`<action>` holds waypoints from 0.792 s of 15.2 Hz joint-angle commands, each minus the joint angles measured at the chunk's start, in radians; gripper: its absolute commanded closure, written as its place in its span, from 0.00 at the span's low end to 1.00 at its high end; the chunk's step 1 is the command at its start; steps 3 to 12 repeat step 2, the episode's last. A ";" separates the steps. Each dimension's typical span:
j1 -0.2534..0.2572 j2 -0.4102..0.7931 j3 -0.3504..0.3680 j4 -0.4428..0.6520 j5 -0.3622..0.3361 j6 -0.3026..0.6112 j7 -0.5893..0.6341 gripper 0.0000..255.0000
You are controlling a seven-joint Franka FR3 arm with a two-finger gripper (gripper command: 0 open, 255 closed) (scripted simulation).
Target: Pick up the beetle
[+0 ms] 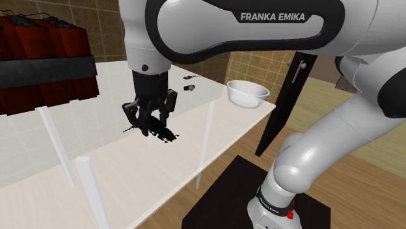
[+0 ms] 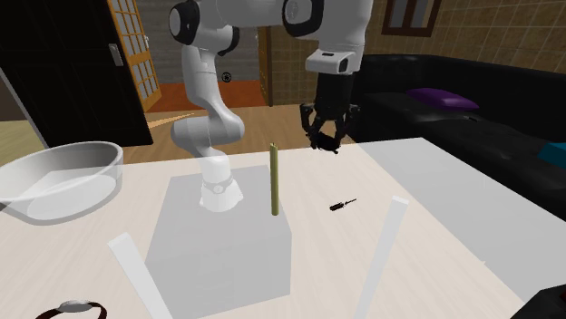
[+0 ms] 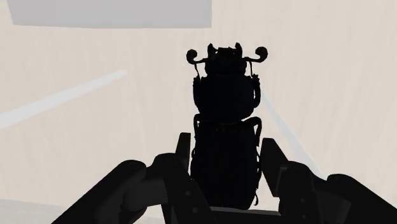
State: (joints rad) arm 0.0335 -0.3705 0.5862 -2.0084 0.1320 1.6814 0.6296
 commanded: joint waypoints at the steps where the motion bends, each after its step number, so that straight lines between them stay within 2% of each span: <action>1: -0.001 0.002 -0.001 0.017 -0.002 -0.015 0.000 1.00; 12: -0.001 0.002 -0.001 0.017 -0.002 -0.015 0.000 1.00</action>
